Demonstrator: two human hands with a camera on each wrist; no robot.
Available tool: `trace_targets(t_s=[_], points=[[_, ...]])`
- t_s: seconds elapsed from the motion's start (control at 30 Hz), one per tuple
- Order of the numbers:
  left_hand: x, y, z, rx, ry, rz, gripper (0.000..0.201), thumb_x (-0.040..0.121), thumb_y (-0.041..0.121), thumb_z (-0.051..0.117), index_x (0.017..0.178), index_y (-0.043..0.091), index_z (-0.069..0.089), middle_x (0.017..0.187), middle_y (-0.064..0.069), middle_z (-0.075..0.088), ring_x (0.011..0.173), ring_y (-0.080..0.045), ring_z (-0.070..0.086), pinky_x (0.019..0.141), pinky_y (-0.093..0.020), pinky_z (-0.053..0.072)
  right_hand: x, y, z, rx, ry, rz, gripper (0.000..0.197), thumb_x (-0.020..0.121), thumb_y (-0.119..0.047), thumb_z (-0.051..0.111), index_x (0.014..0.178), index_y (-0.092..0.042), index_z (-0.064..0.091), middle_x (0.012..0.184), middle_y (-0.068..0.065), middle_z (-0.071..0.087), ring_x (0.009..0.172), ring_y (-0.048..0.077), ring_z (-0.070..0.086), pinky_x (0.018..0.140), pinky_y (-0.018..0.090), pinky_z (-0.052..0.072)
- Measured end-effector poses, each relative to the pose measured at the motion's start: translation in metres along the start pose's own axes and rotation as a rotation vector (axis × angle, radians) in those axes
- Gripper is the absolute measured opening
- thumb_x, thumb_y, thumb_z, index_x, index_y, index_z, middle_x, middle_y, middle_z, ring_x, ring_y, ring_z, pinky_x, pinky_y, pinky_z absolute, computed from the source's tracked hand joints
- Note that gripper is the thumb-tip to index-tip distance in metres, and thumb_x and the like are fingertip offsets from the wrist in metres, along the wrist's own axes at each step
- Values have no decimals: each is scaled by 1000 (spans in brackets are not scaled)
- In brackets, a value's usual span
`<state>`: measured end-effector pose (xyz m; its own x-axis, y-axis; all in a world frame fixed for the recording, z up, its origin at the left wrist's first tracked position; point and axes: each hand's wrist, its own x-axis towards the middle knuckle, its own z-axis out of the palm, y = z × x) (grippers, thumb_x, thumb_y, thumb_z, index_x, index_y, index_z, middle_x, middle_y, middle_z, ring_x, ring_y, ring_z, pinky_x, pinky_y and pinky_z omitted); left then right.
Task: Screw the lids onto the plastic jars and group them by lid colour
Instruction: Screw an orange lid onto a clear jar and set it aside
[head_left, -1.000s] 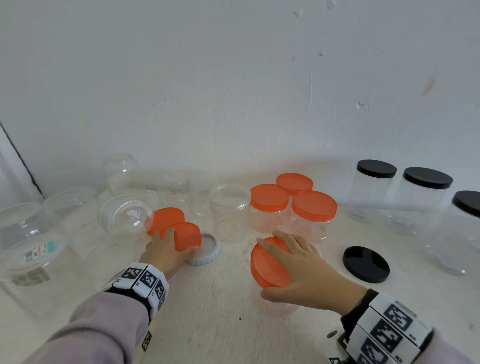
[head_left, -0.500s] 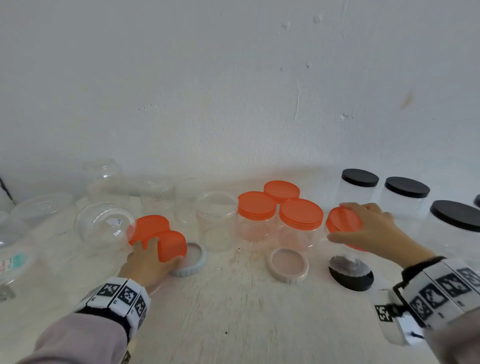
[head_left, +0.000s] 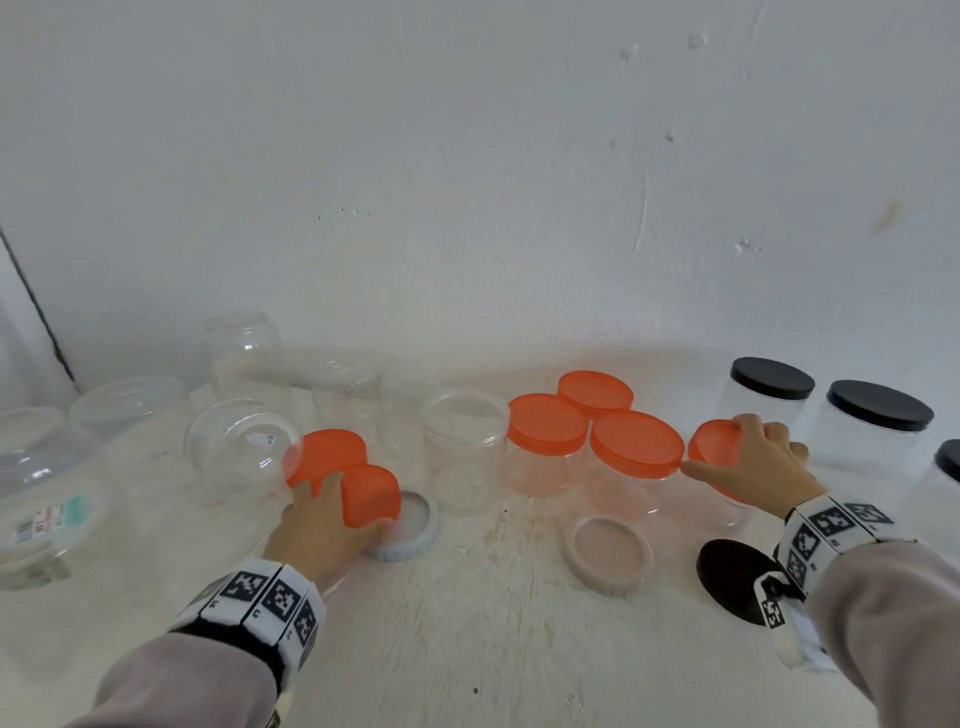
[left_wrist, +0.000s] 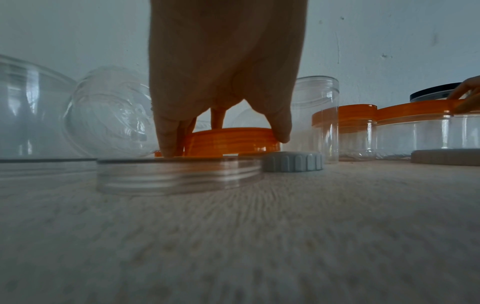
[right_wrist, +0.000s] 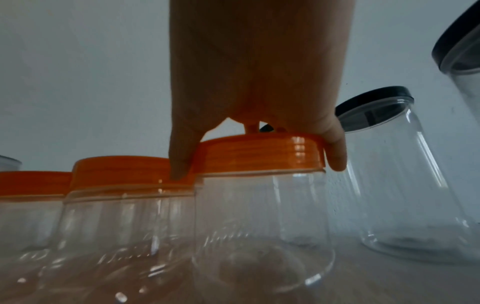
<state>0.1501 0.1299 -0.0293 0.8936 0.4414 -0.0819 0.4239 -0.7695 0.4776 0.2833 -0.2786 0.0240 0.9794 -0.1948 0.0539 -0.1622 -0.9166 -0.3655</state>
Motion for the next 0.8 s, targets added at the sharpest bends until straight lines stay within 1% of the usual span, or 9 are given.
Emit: trace_targets(t_s=[0.17,0.3,0.4,0.5,0.57,0.63,0.67,0.73,0.8], points=[[1,2,-1,-58,14,-5,94,78,58,67,148,18,18,144,-13,29,127,-32,40,99,-41,37,9,-10,-17,-99,-198,-2,80,76,-39,75,143,-27,32,141,10,25,130,37,27,101,48,34],[4,3,-2,-138,54,-11,98,76,56,71,149,17,18,145,-14,28,129,-34,37,100,-41,37,0,-56,-34,-14,-139,-198,75,79,-20,70,144,-26,34,152,10,17,137,34,17,104,51,31],[5,6,-4,-186,84,13,100,74,54,74,149,18,18,147,-13,26,132,-34,34,101,-42,36,-25,-114,-35,107,-66,-479,63,83,-21,68,140,-25,41,149,5,24,136,28,22,100,41,33],[2,6,-11,-218,111,27,104,71,56,75,150,20,17,151,-12,21,135,-33,31,105,-43,34,-52,-172,-21,232,-85,-737,52,89,-24,63,138,-25,44,145,-1,31,131,20,30,96,28,33],[-1,4,-19,-267,127,38,104,70,56,74,149,22,17,152,-10,19,135,-31,32,105,-43,35,-67,-208,-5,301,-109,-851,47,92,-25,61,136,-22,46,141,-3,36,115,17,39,92,23,31],[-6,2,-30,-342,181,46,100,69,54,76,147,23,22,146,-10,29,129,-27,38,101,-38,37,-79,-240,12,361,-136,-928,43,93,-24,59,135,-19,48,139,-2,40,101,16,40,89,21,31],[-10,0,-34,-387,219,38,98,69,53,76,146,23,25,142,-9,34,125,-25,41,98,-36,39,-83,-256,21,376,-153,-955,43,94,-24,57,135,-18,47,139,-1,41,101,18,42,89,21,32],[-19,-4,-42,-490,309,28,92,68,52,77,143,24,30,136,-5,42,119,-22,46,94,-36,42,-87,-284,40,410,-197,-978,42,96,-23,55,136,-16,46,140,1,41,114,22,46,92,22,33],[-30,-8,-48,-588,408,42,86,70,56,74,140,25,34,131,2,46,118,-20,47,93,-35,43,-91,-305,59,412,-250,-1001,43,96,-21,54,137,-15,44,140,4,42,124,23,44,97,24,34]])
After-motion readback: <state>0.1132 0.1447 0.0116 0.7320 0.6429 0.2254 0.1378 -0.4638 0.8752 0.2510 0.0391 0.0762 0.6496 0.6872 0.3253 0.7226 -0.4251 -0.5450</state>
